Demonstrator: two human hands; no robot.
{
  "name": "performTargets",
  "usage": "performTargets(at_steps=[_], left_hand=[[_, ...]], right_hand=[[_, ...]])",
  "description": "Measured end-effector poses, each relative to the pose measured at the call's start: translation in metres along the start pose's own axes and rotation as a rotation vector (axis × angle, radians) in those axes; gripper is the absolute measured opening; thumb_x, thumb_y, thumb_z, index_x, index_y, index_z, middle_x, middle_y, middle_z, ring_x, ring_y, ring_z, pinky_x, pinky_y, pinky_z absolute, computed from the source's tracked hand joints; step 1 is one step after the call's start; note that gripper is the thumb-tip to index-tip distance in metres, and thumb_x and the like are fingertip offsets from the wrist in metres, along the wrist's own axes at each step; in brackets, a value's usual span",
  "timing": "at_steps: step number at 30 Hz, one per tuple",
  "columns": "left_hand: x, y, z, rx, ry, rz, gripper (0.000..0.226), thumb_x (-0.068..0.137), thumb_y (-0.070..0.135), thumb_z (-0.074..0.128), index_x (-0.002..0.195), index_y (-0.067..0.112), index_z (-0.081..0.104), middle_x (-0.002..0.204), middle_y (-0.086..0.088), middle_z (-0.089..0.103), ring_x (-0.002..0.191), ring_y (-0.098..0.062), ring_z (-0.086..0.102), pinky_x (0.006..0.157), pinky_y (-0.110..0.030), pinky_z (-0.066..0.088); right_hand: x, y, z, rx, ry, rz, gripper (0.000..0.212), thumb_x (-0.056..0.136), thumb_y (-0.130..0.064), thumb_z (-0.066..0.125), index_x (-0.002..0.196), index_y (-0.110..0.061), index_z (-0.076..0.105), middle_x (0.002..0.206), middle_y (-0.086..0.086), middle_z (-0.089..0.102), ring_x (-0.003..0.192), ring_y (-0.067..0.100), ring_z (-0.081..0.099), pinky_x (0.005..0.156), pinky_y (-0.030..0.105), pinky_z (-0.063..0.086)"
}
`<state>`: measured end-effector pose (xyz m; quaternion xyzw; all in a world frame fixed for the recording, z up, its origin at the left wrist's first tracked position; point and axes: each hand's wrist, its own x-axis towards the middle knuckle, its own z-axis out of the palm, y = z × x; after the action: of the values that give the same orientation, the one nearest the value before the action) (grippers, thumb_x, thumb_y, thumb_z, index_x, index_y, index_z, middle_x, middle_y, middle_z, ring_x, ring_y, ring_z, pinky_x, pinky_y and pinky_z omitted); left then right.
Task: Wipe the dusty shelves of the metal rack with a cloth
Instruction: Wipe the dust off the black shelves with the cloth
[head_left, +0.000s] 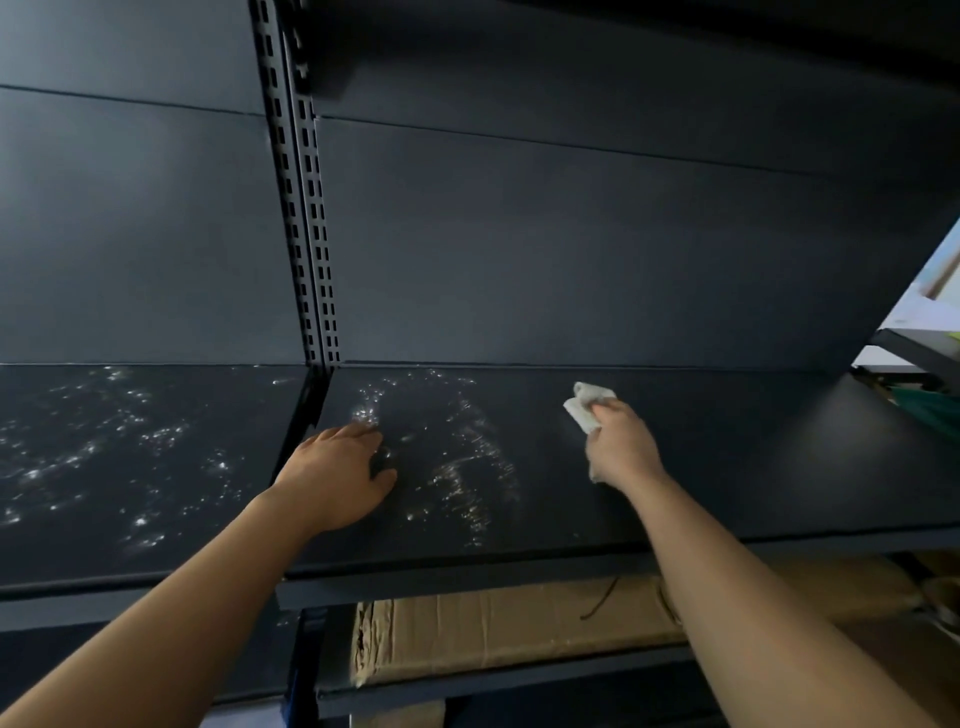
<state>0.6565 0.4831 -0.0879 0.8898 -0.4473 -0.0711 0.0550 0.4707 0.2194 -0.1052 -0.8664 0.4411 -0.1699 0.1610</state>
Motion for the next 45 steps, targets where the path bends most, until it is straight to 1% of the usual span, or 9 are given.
performTargets(at_steps=[4, 8, 16, 22, 29, 33, 36, 39, 45], left_hand=[[-0.016, -0.009, -0.004, 0.003, -0.015, 0.016, 0.064, 0.094, 0.051, 0.041, 0.148, 0.019, 0.030, 0.158, 0.002, 0.023, 0.143, -0.020, 0.025, 0.117, -0.036, 0.022], [-0.028, -0.019, -0.008, 0.005, -0.026, 0.044, 0.061, 0.095, 0.051, 0.038, 0.147, 0.020, 0.030, 0.156, 0.001, 0.025, 0.142, -0.021, 0.026, 0.116, -0.037, 0.022], [-0.031, -0.030, -0.009, -0.013, -0.054, 0.107, 0.062, 0.095, 0.052, 0.036, 0.148, 0.021, 0.031, 0.157, 0.003, 0.024, 0.141, -0.021, 0.029, 0.115, -0.037, 0.027], [-0.027, -0.040, -0.009, 0.001, -0.084, 0.137, 0.062, 0.095, 0.052, 0.035, 0.149, 0.023, 0.028, 0.158, 0.004, 0.021, 0.142, -0.021, 0.027, 0.115, -0.037, 0.027], [-0.030, -0.045, -0.008, -0.009, -0.105, 0.161, 0.062, 0.096, 0.053, 0.032, 0.151, 0.026, 0.022, 0.160, 0.006, 0.016, 0.145, -0.021, 0.021, 0.116, -0.037, 0.024], [-0.029, -0.045, -0.010, 0.016, -0.112, 0.168, 0.062, 0.096, 0.053, 0.032, 0.151, 0.025, 0.022, 0.160, 0.006, 0.016, 0.145, -0.021, 0.021, 0.116, -0.039, 0.025], [-0.029, -0.044, -0.011, 0.026, -0.114, 0.169, 0.062, 0.096, 0.053, 0.032, 0.151, 0.025, 0.022, 0.159, 0.006, 0.016, 0.144, -0.022, 0.022, 0.116, -0.039, 0.026], [-0.028, -0.045, -0.008, 0.016, -0.109, 0.164, 0.062, 0.096, 0.053, 0.032, 0.151, 0.025, 0.023, 0.159, 0.006, 0.017, 0.144, -0.021, 0.022, 0.116, -0.039, 0.025], [-0.027, -0.043, -0.010, 0.023, -0.111, 0.153, 0.062, 0.096, 0.052, 0.033, 0.151, 0.025, 0.024, 0.159, 0.005, 0.019, 0.143, -0.020, 0.023, 0.115, -0.037, 0.023]], right_hand=[[-0.033, -0.067, 0.031, 0.021, -0.012, -0.176, 0.045, 0.087, -0.006, 0.048, 0.130, -0.013, 0.054, 0.143, 0.005, 0.044, 0.128, 0.025, 0.045, 0.103, 0.030, 0.038], [-0.061, -0.118, 0.041, 0.197, -0.110, -0.246, 0.043, 0.092, -0.009, 0.044, 0.134, -0.015, 0.051, 0.141, 0.004, 0.047, 0.125, 0.023, 0.048, 0.100, 0.026, 0.038], [-0.063, -0.017, -0.030, 0.017, 0.107, 0.136, 0.034, 0.090, -0.009, 0.047, 0.121, -0.013, 0.060, 0.121, 0.014, 0.060, 0.102, 0.032, 0.059, 0.078, 0.029, 0.044], [-0.101, -0.021, -0.008, -0.004, 0.109, 0.184, 0.042, 0.091, -0.007, 0.040, 0.133, -0.011, 0.048, 0.132, 0.012, 0.048, 0.112, 0.030, 0.051, 0.092, 0.042, 0.048], [-0.141, -0.121, 0.033, 0.113, 0.006, -0.122, 0.043, 0.093, -0.009, 0.046, 0.135, -0.018, 0.049, 0.142, 0.000, 0.046, 0.127, 0.019, 0.046, 0.105, 0.025, 0.035], [-0.140, -0.124, 0.018, 0.241, 0.036, -0.084, 0.042, 0.094, -0.009, 0.047, 0.136, -0.018, 0.049, 0.138, -0.003, 0.047, 0.109, 0.011, 0.053, 0.082, -0.004, 0.034], [-0.129, -0.077, -0.004, 0.125, 0.190, 0.074, 0.043, 0.093, -0.004, 0.043, 0.134, -0.015, 0.049, 0.140, 0.007, 0.045, 0.116, 0.023, 0.051, 0.085, 0.009, 0.036], [-0.122, -0.043, -0.006, 0.013, 0.140, 0.267, 0.042, 0.095, -0.010, 0.039, 0.137, -0.011, 0.043, 0.141, 0.011, 0.040, 0.115, 0.030, 0.050, 0.084, 0.028, 0.041], [-0.120, -0.112, 0.033, 0.031, 0.069, -0.047, 0.041, 0.089, -0.006, 0.048, 0.129, -0.015, 0.052, 0.140, 0.002, 0.045, 0.121, 0.023, 0.049, 0.092, 0.029, 0.043]])
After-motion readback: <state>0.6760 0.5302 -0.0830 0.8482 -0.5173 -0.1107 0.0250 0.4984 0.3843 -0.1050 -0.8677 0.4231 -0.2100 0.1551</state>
